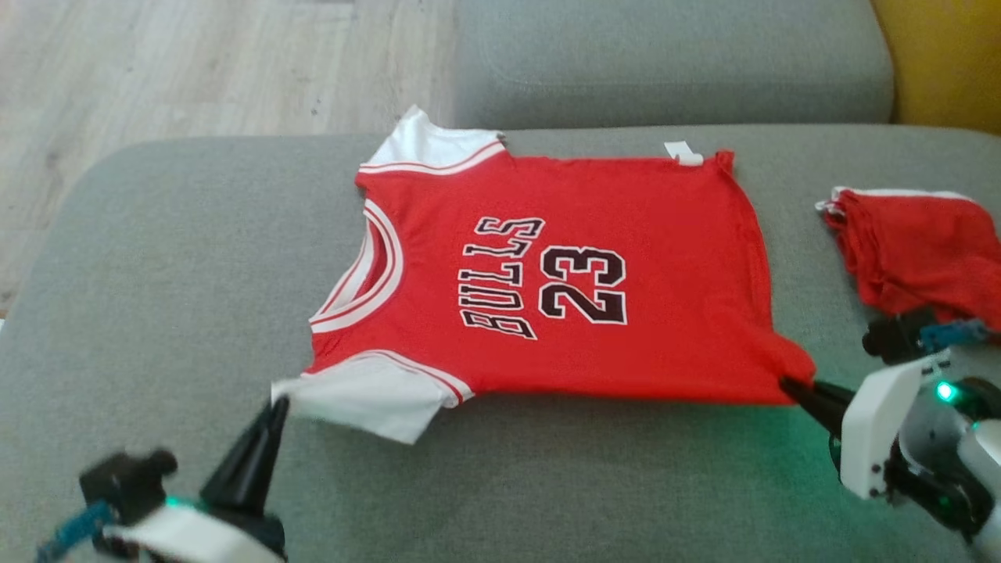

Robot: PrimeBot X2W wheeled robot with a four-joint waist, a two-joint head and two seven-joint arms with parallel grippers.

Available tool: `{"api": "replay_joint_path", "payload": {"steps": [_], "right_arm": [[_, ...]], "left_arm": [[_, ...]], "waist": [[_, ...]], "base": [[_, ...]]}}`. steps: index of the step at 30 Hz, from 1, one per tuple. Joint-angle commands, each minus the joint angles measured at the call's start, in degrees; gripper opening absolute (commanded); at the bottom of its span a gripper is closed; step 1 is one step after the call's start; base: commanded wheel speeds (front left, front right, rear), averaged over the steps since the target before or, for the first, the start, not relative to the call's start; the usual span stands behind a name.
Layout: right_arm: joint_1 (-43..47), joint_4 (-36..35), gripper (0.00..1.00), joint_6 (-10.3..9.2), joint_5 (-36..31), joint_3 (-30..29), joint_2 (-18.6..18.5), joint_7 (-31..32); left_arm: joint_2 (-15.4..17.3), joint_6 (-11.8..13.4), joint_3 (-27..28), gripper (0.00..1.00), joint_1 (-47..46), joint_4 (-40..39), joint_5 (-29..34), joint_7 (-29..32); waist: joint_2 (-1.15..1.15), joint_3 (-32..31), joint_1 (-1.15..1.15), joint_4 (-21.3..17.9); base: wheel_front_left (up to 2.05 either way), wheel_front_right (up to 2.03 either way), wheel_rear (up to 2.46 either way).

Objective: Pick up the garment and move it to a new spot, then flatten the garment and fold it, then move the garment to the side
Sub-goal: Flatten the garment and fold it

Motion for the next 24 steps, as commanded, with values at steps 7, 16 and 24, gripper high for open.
{"api": "replay_joint_path", "payload": {"steps": [7, 16, 24], "right_arm": [[-6.88, -1.64, 0.00, -0.05, -4.20, -4.32, 1.92, 4.61], [-13.70, 3.46, 0.00, -0.05, -8.35, -8.51, 7.75, 9.09], [-20.47, 8.79, 0.00, -0.05, -10.37, -8.73, 12.92, 11.96]], "left_arm": [[2.96, -0.96, 3.48, 0.00, -13.33, -0.65, 3.02, 2.06], [3.61, -4.36, 1.04, 0.00, -27.88, 6.83, 7.19, 7.02], [3.39, -6.07, -2.60, 0.00, -39.78, 16.89, 8.95, 9.75]], "waist": [[0.00, 4.54, 0.00, -2.53], [0.00, 10.18, 0.00, -4.45], [0.00, 14.76, 0.00, -6.65]], "base": [[0.00, 0.00, 0.00], [0.00, 0.00, 0.00], [0.00, 0.00, 0.00]]}}
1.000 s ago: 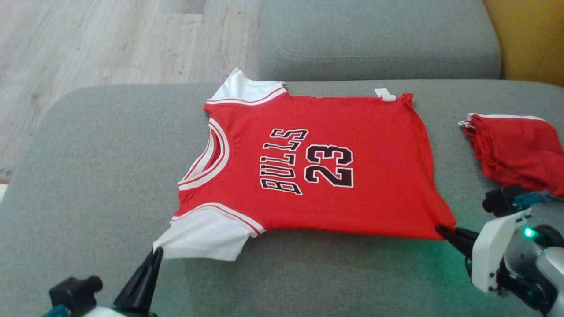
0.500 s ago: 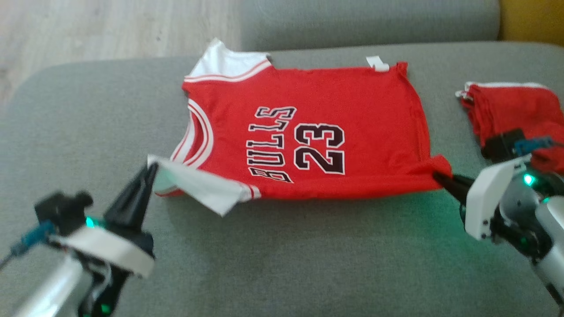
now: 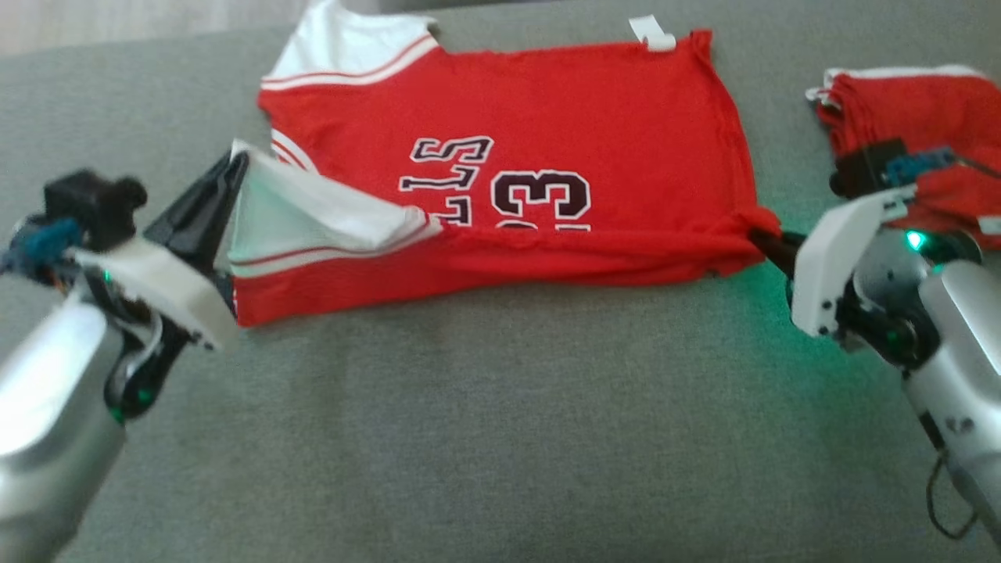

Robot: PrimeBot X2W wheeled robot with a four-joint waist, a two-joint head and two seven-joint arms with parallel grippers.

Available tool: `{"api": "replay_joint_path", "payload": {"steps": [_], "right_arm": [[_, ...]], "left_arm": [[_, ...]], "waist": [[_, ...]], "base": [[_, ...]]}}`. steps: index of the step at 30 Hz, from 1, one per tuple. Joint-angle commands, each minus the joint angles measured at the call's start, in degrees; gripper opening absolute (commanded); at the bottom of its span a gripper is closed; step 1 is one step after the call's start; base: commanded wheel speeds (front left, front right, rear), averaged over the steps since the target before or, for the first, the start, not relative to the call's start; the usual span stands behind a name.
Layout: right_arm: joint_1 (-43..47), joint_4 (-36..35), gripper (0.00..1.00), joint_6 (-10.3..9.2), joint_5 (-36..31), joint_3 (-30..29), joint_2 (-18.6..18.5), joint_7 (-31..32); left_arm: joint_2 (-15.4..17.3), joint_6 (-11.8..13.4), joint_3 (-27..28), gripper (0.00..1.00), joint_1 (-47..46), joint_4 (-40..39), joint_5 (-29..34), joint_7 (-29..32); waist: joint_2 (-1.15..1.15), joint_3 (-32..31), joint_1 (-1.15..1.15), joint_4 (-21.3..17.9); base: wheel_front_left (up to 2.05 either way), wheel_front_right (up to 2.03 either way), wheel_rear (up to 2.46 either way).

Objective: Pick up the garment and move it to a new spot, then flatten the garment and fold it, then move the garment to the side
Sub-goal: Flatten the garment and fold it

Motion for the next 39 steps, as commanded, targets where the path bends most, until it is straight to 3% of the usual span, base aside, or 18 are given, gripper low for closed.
{"api": "replay_joint_path", "payload": {"steps": [1, 11, 12, 13, 14, 19, 21, 22, 28, 32, 39], "right_arm": [[-1.71, -1.40, 0.00, -0.05, -0.50, 0.26, -0.30, 0.13], [-9.94, 3.99, 0.00, -0.05, -1.82, 2.12, 2.29, -0.46], [-10.77, 4.33, 0.71, -0.05, -2.28, 2.26, 2.38, -1.48], [-11.48, 5.01, 1.00, -0.05, -2.50, 2.10, 2.54, -2.27], [-12.18, 5.60, 1.00, -0.05, -2.67, 1.87, 2.78, -3.22], [-15.41, 7.95, 1.00, -0.05, -4.82, -0.60, 3.73, -12.80], [-15.83, 8.22, 1.00, -0.05, -5.81, -1.86, 4.02, -18.87], [-15.67, 8.08, 1.00, -0.05, -7.11, -3.32, 4.48, -25.82], [-11.10, 6.29, 1.00, -0.05, -10.41, -10.45, 8.54, -43.70], [-5.40, 3.37, 1.00, -0.05, -14.94, -16.66, 12.60, -47.92], [10.45, -6.92, 1.00, -0.05, -25.94, -25.85, 20.52, -48.63]], "left_arm": [[2.47, -0.15, 2.22, 0.00, -3.60, -0.99, 0.43, 0.10], [2.18, -0.38, -7.15, 0.00, -15.94, 7.26, 0.33, -0.63], [1.94, -0.38, -7.87, 0.00, -17.07, 8.17, 0.03, -1.06], [1.63, -0.38, -8.41, 0.38, -18.16, 9.16, 0.00, -1.90], [1.19, -0.38, -8.77, 1.00, -19.12, 10.35, -0.04, -2.80], [-2.58, 0.39, -5.43, 1.00, -22.92, 17.29, -1.70, -11.44], [-4.26, 1.33, -3.22, 1.00, -23.46, 18.92, -2.38, -14.14], [-5.65, 1.94, -0.74, 1.00, -22.99, 19.12, -2.79, -15.33], [-9.60, 4.23, 14.86, 1.00, -13.48, 8.73, -0.08, -15.66], [-13.46, 5.04, 22.87, 1.00, -2.61, 1.15, 6.11, -15.67], [-23.39, 4.72, 32.05, 1.00, 15.12, -6.40, 13.73, -15.68]], "waist": [[0.00, 1.19, -0.01, -0.91], [0.00, 5.90, -0.01, -2.44], [0.00, 6.20, -0.01, -2.47], [0.00, 6.43, -0.01, -2.48], [0.00, 6.60, -0.01, -2.46], [0.00, 6.82, -0.01, -2.14], [0.00, 6.39, -0.01, -1.70], [0.00, 5.58, -0.01, -1.25], [0.00, 1.92, -0.01, -0.20], [0.00, -0.87, -0.01, 0.08], [0.00, -4.88, -0.01, 0.20]], "base": [[0.00, 0.00, 0.00], [0.00, 0.00, 0.00], [0.00, 0.00, 0.00], [0.00, 0.00, 0.00], [0.00, 0.00, 0.00], [0.00, 0.00, 0.00], [0.00, 0.00, 0.00], [0.00, 0.00, 0.00], [0.00, 0.00, 0.00], [0.00, 0.00, 0.00], [0.00, 0.00, 0.00]]}}
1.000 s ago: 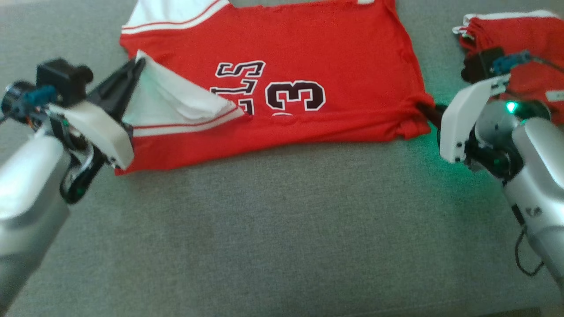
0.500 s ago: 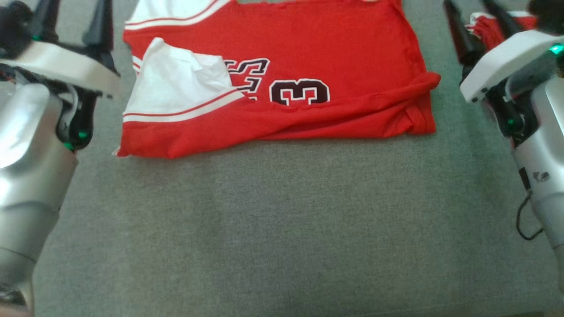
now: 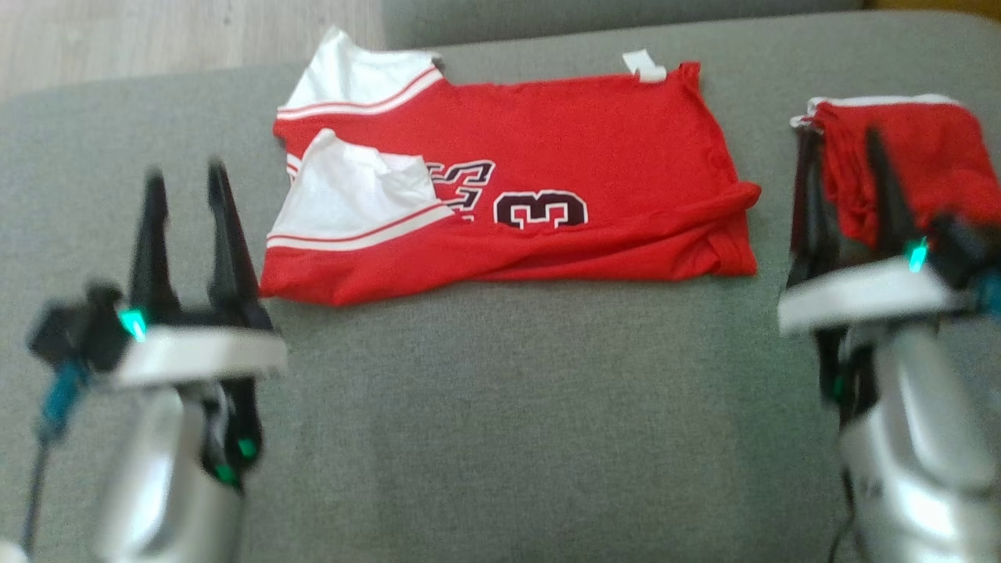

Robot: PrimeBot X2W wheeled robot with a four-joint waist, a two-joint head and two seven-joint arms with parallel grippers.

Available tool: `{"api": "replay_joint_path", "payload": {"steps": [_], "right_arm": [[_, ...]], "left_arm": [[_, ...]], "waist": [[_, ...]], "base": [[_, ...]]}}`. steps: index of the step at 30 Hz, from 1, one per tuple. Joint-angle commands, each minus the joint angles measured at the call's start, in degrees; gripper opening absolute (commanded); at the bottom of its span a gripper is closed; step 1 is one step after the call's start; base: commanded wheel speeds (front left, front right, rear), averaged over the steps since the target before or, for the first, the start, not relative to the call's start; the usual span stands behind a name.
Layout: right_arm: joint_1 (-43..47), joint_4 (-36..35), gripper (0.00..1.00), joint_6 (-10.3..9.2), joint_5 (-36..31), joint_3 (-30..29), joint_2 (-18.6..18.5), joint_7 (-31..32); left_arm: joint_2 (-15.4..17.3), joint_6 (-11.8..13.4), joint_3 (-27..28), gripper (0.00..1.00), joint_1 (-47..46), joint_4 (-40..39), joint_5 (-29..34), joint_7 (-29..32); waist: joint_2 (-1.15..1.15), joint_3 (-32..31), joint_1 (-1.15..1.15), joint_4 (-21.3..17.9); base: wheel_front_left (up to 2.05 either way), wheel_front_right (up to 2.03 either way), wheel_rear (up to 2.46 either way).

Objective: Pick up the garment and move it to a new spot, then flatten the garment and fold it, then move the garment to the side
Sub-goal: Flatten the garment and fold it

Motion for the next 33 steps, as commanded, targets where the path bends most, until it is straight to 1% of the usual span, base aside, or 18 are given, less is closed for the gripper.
{"api": "replay_joint_path", "payload": {"steps": [1, 4, 5, 9, 14, 20, 23, 27, 31, 33], "right_arm": [[2.90, -3.42, 1.00, -0.05, -1.43, -0.13, 1.30, -0.60], [8.22, -5.33, 1.00, -0.05, -2.89, -1.12, 2.21, -0.61], [8.22, -5.33, 1.00, -0.05, -2.89, -1.12, 2.21, -0.61], [11.33, -6.11, 1.00, -0.05, -2.75, -0.53, 2.44, -0.61], [10.91, -6.39, 1.00, -0.05, -1.74, 0.72, 2.47, -0.61], [9.16, -6.78, 1.00, -0.05, -1.58, 2.07, 2.48, -0.62], [8.51, -6.83, 1.00, -0.05, -1.71, 2.86, 2.48, -0.62], [7.59, -6.92, 1.00, -0.05, -1.65, 3.73, 2.48, -0.62], [6.91, -6.86, 1.00, -0.05, -1.54, 4.40, 2.48, -0.62], [6.81, -6.58, 1.00, -0.05, -1.53, 4.54, 2.48, -0.62]], "left_arm": [[-0.54, -0.54, 3.72, 1.00, 1.50, -2.33, 1.48, -0.23], [-3.64, -1.21, 6.57, 1.00, 6.12, -1.99, 3.92, -0.23], [-3.64, -1.21, 6.57, 1.00, 6.12, -1.99, 3.92, -0.23], [-5.45, -2.37, 7.97, 1.00, 8.42, -0.06, 7.39, -0.23], [-5.91, -3.24, 8.57, 1.00, 7.17, 4.51, 10.49, -0.23], [-4.90, -3.44, 7.67, 1.00, 2.13, 15.12, 11.54, 0.78], [-4.17, -2.60, 8.05, 1.00, -0.95, 20.54, 11.38, 2.26], [-3.05, -0.69, 9.30, 1.00, -4.57, 27.08, 10.82, 3.70], [-2.06, 0.80, 10.22, 1.00, -7.29, 32.21, 10.42, 3.74], [-1.79, 1.07, 9.85, 1.00, -8.12, 34.57, 10.66, 4.36]], "waist": [[0.00, -1.30, 0.02, 0.02], [0.00, -1.83, 0.02, -0.08], [0.00, -1.83, 0.02, -0.08], [0.00, -1.90, 0.02, -0.33], [0.00, -1.43, 0.02, -1.40], [0.00, 0.78, 0.02, -3.00], [0.00, 2.23, 0.02, -3.80], [0.00, 3.92, 0.02, -4.78], [0.00, 4.97, 0.02, -5.48], [0.00, 5.18, 0.02, -5.62]], "base": [[0.00, 0.00, 0.00], [0.00, 0.00, 0.00], [0.00, 0.00, 0.00], [0.00, 0.00, 0.00], [0.00, 0.00, 0.00], [0.00, 0.00, 0.00], [0.00, 0.00, 0.00], [0.00, 0.00, 0.00], [0.00, 0.00, 0.00], [0.00, 0.00, 0.00]]}}
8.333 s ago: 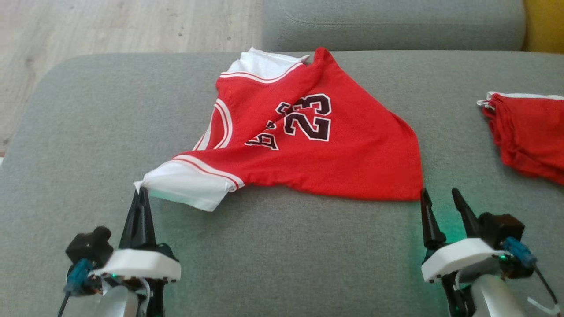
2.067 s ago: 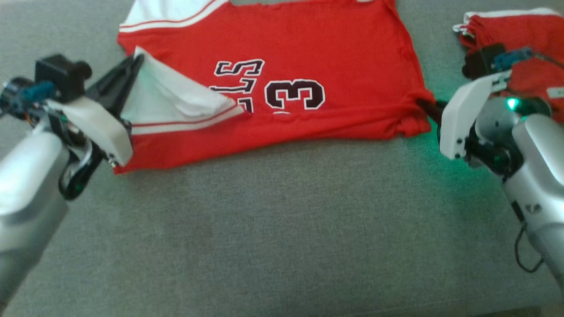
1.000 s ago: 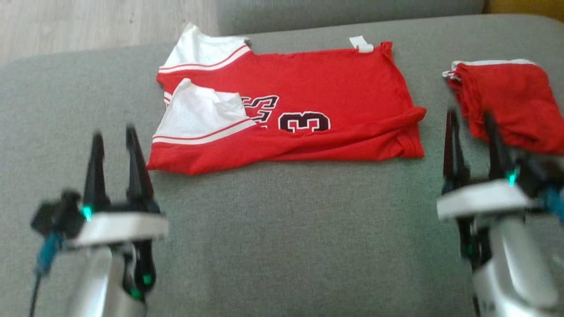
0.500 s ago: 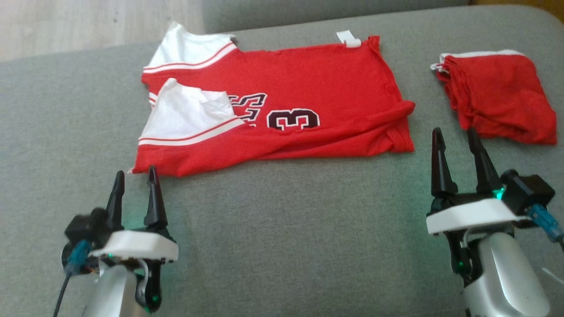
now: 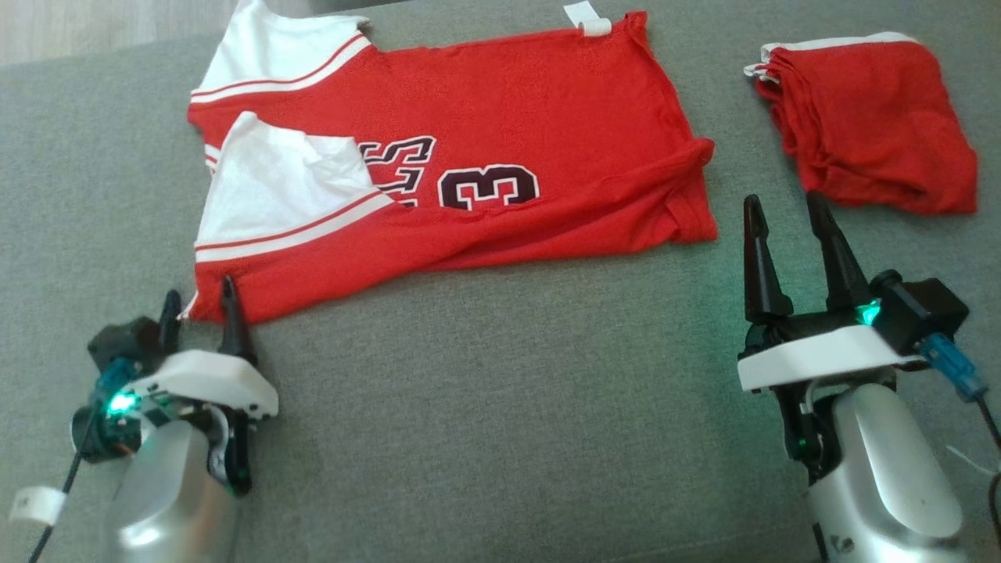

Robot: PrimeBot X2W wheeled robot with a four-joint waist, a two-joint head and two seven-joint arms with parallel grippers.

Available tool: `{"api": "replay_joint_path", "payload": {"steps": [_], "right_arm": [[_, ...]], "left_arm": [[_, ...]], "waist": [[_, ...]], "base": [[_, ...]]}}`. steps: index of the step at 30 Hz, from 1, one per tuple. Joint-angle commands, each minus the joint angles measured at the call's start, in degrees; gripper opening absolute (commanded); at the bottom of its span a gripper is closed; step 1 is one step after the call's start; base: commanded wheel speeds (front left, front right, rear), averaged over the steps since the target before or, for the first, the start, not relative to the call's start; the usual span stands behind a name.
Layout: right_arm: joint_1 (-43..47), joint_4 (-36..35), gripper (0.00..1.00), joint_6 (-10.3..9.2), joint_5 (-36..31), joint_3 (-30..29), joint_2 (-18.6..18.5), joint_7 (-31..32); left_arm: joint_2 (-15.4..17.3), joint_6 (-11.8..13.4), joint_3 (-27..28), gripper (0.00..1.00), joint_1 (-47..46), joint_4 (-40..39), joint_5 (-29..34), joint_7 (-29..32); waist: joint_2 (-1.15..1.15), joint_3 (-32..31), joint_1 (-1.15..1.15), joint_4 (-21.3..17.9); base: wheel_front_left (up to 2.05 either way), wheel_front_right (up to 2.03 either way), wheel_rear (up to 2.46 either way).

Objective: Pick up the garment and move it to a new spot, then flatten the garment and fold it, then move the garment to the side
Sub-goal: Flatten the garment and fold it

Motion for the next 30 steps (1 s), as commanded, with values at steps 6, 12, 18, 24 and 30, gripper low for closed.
{"api": "replay_joint_path", "payload": {"steps": [6, 12, 18, 24, 30], "right_arm": [[-2.27, 1.99, 1.00, -0.05, 0.43, 1.19, 0.01, 1.19], [-4.76, 8.15, 1.00, -0.05, 0.84, -1.13, 0.01, 6.52], [-8.20, 14.09, 1.00, -0.05, 3.65, -0.85, 0.01, 9.39], [-13.57, 23.96, 1.00, -0.05, 6.19, 0.17, 0.02, 11.57], [-18.49, 34.62, 1.00, -0.05, 6.69, 1.70, 0.02, 12.15]], "left_arm": [[1.97, -1.09, 1.59, 0.00, -3.46, 1.94, -0.56, -2.66], [0.97, -3.56, 1.23, 0.00, -3.80, -6.43, 0.87, -4.28], [-0.58, -4.80, 0.90, 0.00, -1.07, -15.69, 2.85, -4.32], [-1.56, -5.56, -0.75, 0.00, 0.60, -18.67, 3.98, -4.33], [-1.83, -5.79, -0.37, 0.00, 1.52, -18.48, 4.04, -4.33]], "waist": [[0.00, 0.12, -0.01, 0.28], [0.00, -0.36, -0.01, 2.36], [0.00, -0.21, -0.01, 4.29], [0.00, 0.26, -0.01, 5.83], [0.00, 0.33, -0.01, 6.53]], "base": [[0.00, 0.00, 0.00], [0.00, 0.00, 0.00], [0.00, 0.00, 0.00], [0.00, 0.00, 0.00], [0.00, 0.00, 0.00]]}}
